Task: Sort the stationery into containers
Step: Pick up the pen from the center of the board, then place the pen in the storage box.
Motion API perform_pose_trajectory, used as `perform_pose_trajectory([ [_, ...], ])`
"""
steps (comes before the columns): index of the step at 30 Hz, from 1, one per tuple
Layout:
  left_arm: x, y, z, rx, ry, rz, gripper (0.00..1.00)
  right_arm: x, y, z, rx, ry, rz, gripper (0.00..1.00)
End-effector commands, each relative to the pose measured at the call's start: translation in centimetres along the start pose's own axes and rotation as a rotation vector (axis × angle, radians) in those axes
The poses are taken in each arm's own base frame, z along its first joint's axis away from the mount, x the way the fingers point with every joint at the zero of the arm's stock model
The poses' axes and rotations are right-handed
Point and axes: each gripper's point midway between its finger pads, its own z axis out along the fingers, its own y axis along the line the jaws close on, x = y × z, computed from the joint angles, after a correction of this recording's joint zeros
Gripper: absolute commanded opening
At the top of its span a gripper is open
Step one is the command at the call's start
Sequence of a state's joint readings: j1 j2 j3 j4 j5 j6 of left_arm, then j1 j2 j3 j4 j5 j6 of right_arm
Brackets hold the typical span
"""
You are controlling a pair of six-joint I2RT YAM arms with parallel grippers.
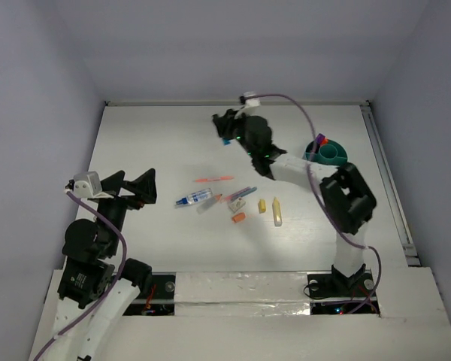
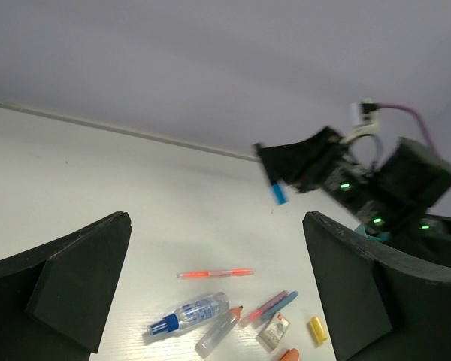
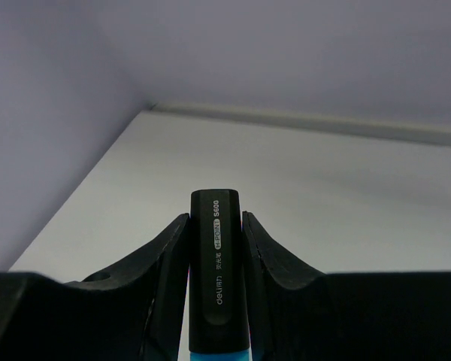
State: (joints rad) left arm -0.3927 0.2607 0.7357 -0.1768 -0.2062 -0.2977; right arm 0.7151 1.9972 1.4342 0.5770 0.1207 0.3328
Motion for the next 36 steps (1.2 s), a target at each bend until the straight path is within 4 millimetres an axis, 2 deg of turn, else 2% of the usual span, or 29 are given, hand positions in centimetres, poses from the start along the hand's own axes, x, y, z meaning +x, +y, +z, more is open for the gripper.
perform_pose_trajectory([
  [1,-0.6,-0.9,0.4,0.033,-0.009,0.002,0.99,-8.8,-8.6,-4.1,0.219,-0.238,-0.028,0.16],
  [2,-0.6,-0.9,0.4,0.036,-0.008,0.003,0.99,-9.4,-10.6,-5.1,0.277,-0.246,-0.049,0.16],
  [3,-0.4,-1.0,0.6,0.039,-0.004,0.004,0.99,-11.1,-12.1,-6.5,0.322,-0.274,-0.082,0.16],
  [4,-0.4,-1.0,0.6,0.04,-0.004,0.004,0.99,-12.0,-15.5,-7.8,0.417,-0.293,-0.1,0.16],
  [5,-0.4,-1.0,0.7,0.038,-0.001,0.005,0.99,-11.4,-17.6,-9.1,0.472,-0.287,-0.12,0.16],
  [6,-0.3,-1.0,0.7,0.037,0.002,0.006,0.99,-12.2,-19.1,-10.3,0.522,-0.3,-0.14,0.16],
  [7,-0.2,-1.0,0.8,0.037,0.003,0.006,0.99,-13.0,-22.1,-11.9,0.608,-0.317,-0.144,0.16],
  [9,-0.1,-1.0,0.9,0.036,0.01,0.007,0.99,-13.0,-24.9,-14.1,0.69,-0.326,-0.149,0.16],
  [10,-0.1,-1.0,0.9,0.038,0.009,0.007,0.99,-13.5,-27.0,-15.3,0.742,-0.337,-0.151,0.16],
  [14,0.0,-0.9,1.1,0.034,0.013,0.01,0.99,-12.8,-31.2,-17.7,0.851,-0.336,-0.156,0.16],
  [17,0.0,-0.9,1.2,0.033,0.014,0.012,0.99,-12.2,-32.5,-18.2,0.899,-0.332,-0.193,0.17],
  [22,0.1,-1.0,1.2,0.035,0.017,0.012,0.99,-11.8,-33.4,-19.1,0.956,-0.323,-0.251,0.18],
  [30,0.0,-1.0,1.2,0.038,0.015,0.013,0.99,-9.5,-34.4,-19.0,0.973,-0.279,-0.245,0.18],
  [36,-0.1,-1.0,1.1,0.038,0.01,0.011,0.99,-9.0,-34.6,-18.5,0.969,-0.255,-0.239,0.18],
])
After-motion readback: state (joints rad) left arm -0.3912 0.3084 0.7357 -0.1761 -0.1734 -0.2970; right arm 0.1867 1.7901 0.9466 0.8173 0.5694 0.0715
